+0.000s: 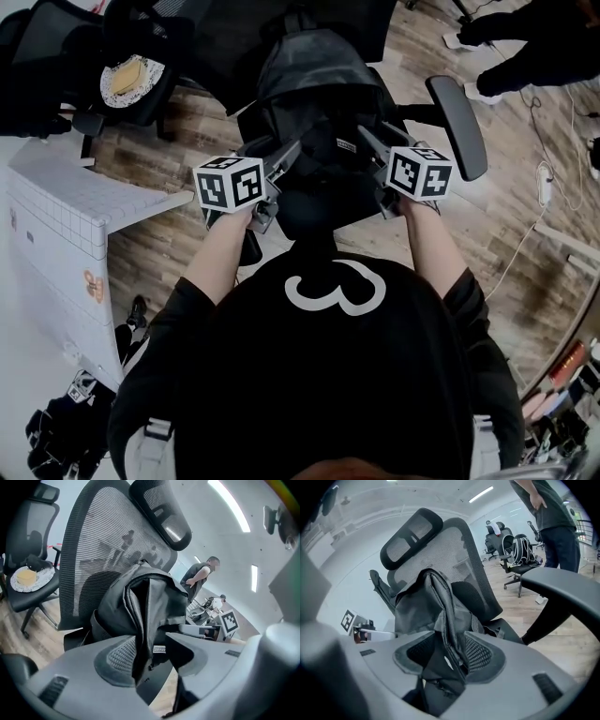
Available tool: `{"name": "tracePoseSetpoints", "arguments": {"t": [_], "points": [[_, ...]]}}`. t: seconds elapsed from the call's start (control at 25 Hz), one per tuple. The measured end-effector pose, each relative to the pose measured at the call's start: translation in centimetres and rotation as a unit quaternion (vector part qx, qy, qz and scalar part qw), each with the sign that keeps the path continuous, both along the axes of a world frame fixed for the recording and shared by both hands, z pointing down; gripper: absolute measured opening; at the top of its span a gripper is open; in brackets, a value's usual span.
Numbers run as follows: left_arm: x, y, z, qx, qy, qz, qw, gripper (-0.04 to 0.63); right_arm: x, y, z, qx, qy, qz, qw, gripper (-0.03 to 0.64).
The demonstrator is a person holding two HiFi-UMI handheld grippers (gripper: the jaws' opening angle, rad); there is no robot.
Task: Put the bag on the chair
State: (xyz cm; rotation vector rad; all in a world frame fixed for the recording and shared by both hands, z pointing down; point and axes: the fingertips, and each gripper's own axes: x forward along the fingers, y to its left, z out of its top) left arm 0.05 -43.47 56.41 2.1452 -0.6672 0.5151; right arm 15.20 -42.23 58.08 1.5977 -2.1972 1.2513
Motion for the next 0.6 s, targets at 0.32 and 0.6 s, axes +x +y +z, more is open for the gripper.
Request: {"name": "tracePoseSetpoints", "arguments": {"t": [0.32,0.6], "points": [[-1.5,3.3,-1.8,0.006,0.010,-0.050,0.9987,0.247,1.6,5.3,-2.7,0.033,-0.007,0.001,0.999,0.196],[-0.4,8.3,-5.2,0.008,0.046,-0.054,0.9975,0.247,1.8,9.9,-9.1,0.087,-0.058,0.002,0.994,0.195]]}}
